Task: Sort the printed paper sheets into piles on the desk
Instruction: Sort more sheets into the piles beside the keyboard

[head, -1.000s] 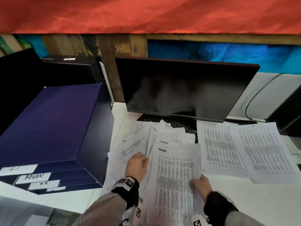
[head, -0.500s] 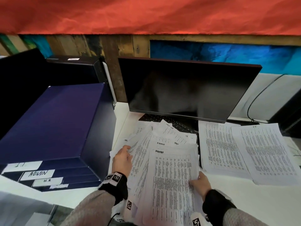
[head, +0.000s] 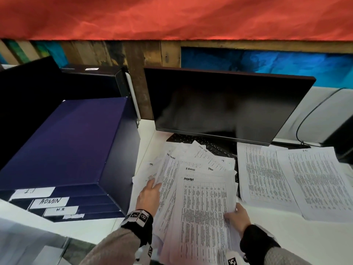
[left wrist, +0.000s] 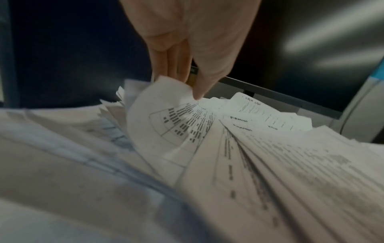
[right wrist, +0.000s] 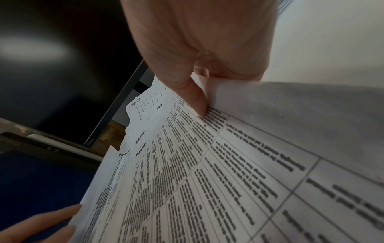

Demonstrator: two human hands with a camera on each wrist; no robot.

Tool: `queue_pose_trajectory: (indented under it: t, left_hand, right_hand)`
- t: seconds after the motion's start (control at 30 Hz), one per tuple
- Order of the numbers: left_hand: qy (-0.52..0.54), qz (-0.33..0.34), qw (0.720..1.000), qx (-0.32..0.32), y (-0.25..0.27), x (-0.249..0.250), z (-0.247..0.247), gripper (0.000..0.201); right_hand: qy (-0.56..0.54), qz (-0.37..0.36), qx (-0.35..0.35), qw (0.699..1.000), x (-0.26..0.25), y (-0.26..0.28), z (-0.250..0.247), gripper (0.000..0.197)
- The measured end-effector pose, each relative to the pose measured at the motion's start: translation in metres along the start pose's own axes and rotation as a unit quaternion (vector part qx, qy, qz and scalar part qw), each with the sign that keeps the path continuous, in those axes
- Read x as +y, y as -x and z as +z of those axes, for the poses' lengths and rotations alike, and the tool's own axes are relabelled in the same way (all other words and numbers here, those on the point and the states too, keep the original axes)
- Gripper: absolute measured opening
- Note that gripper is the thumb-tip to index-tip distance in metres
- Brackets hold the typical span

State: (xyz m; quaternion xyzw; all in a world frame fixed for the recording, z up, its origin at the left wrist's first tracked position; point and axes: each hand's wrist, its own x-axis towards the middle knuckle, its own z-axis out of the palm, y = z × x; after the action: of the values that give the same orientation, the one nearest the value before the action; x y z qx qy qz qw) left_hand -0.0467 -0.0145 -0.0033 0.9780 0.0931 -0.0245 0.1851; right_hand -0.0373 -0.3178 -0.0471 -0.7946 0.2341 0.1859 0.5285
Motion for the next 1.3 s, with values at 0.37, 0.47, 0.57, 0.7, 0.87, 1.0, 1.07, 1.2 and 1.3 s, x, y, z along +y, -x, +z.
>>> queue_pose_trajectory:
  t: [0.37, 0.47, 0.57, 0.7, 0.87, 1.0, 1.07, 1.2, 1.3]
  left_hand:
    - [0.118, -0.169, 0.978, -0.025, -0.012, 0.007, 0.003, 0.050]
    - [0.084, -0.161, 0.983, -0.028, -0.012, 0.005, 0.004, 0.059]
    - [0.037, -0.155, 0.986, -0.047, -0.012, 0.002, 0.006, 0.050]
    - [0.006, -0.094, 0.996, 0.000, -0.005, 0.008, 0.006, 0.057]
    - [0.110, -0.122, 0.986, 0.000, -0.006, 0.015, -0.016, 0.042]
    - [0.107, -0.027, 0.985, 0.135, -0.008, 0.023, -0.062, 0.031]
    - [0.150, 0.000, 0.964, 0.219, -0.007, 0.025, -0.088, 0.025]
    - [0.277, -0.055, 0.900, 0.332, -0.006, 0.024, -0.116, 0.021]
    - [0.351, -0.103, 0.880, 0.305, -0.005, 0.024, -0.105, 0.019]
  right_hand:
    - [-0.008, 0.008, -0.009, 1.000, 0.000, 0.000, -0.001, 0.027]
    - [-0.008, 0.007, -0.006, 1.000, 0.001, -0.001, -0.001, 0.027]
    - [-0.007, 0.005, -0.001, 1.000, 0.003, -0.002, 0.000, 0.026]
    - [-0.012, -0.002, 0.017, 1.000, -0.001, 0.001, 0.001, 0.024]
    - [-0.021, -0.002, 0.007, 1.000, -0.004, 0.000, 0.001, 0.027]
    - [-0.007, 0.001, 0.012, 1.000, -0.003, -0.005, 0.001, 0.030]
    - [-0.003, 0.001, 0.012, 1.000, -0.005, -0.004, 0.001, 0.028]
    - [-0.016, 0.006, 0.006, 1.000, -0.010, -0.003, 0.002, 0.025]
    - [-0.038, 0.021, 0.002, 0.999, -0.010, -0.003, 0.002, 0.029]
